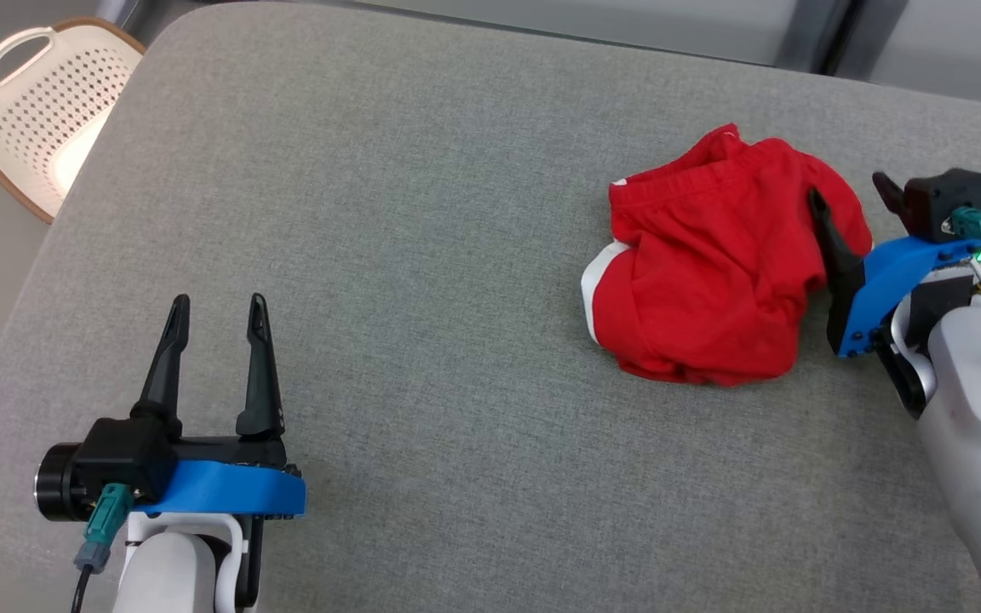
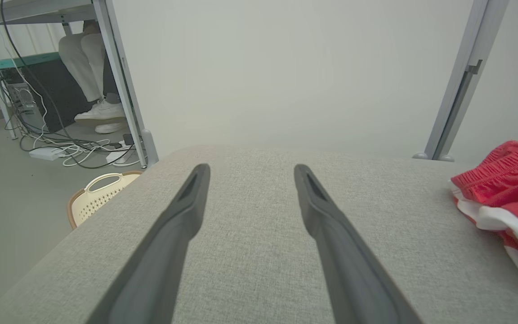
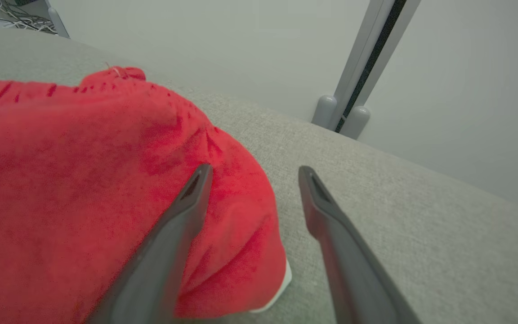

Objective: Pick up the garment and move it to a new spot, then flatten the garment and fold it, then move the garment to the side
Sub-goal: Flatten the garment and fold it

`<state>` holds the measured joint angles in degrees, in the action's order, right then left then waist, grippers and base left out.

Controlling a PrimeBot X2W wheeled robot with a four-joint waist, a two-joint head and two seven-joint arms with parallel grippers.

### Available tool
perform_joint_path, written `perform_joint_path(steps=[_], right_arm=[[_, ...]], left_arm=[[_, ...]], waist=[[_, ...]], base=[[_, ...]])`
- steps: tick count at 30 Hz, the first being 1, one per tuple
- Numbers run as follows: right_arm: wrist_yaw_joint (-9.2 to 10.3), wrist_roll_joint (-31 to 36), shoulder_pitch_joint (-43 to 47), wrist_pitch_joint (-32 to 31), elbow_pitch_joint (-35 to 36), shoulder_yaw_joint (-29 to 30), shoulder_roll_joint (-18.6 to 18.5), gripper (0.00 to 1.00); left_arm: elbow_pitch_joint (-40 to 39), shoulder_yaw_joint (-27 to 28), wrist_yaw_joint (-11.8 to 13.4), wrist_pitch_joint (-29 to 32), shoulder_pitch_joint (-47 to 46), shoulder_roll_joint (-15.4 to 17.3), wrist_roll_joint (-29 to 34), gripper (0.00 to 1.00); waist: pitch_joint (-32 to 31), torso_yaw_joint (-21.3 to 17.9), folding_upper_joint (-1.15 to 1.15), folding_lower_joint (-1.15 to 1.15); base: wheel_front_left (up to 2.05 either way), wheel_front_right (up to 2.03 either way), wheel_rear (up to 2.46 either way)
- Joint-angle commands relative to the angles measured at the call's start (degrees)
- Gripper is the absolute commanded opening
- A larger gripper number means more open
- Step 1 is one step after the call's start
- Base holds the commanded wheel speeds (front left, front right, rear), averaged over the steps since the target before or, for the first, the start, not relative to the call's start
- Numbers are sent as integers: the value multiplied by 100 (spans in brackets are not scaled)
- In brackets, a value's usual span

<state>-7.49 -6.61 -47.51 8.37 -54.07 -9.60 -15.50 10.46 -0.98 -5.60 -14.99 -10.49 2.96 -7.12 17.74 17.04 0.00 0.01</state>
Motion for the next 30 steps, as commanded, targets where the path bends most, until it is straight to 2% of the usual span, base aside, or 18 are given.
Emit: perform_joint_path(steps=[1, 11, 12, 13, 14, 25, 30], right_arm=[[-1, -25, -31, 7, -251, -24, -70, 100], [-3, -387, 49, -65, -1344, -276, 174, 100], [-7, -459, 62, -111, -1405, -320, 233, 64], [-8, -524, 56, -103, -1420, -369, 274, 16], [-8, -600, 31, -24, -1394, -410, 293, 0], [-1, -1239, -54, 653, -868, -531, -206, 0], [-1, -1236, 155, 684, 20, -689, -242, 0]], left_arm=[[11, -16, 11, -27, -88, -5, -40, 100], [79, -56, 54, -27, -133, -7, -92, 100], [88, -60, 46, -27, -137, -8, -88, 100], [97, -69, 44, -27, -143, -7, -96, 100], [112, -73, 44, -27, -141, -7, -96, 100], [157, 73, 27, -27, 159, -6, -62, 100], [140, 87, 35, -27, 304, -6, -77, 100]], waist=[[82, 114, 0, -1], [61, 120, 0, -1], [46, 103, 0, -1], [33, 89, 0, -1], [8, 69, 0, -1], [-593, -275, 0, -1], [-873, -398, 0, -1]], base=[[0, 0, 0], [0, 0, 0], [0, 0, 0], [0, 0, 0], [0, 0, 0], [0, 0, 0], [0, 0, 0]])
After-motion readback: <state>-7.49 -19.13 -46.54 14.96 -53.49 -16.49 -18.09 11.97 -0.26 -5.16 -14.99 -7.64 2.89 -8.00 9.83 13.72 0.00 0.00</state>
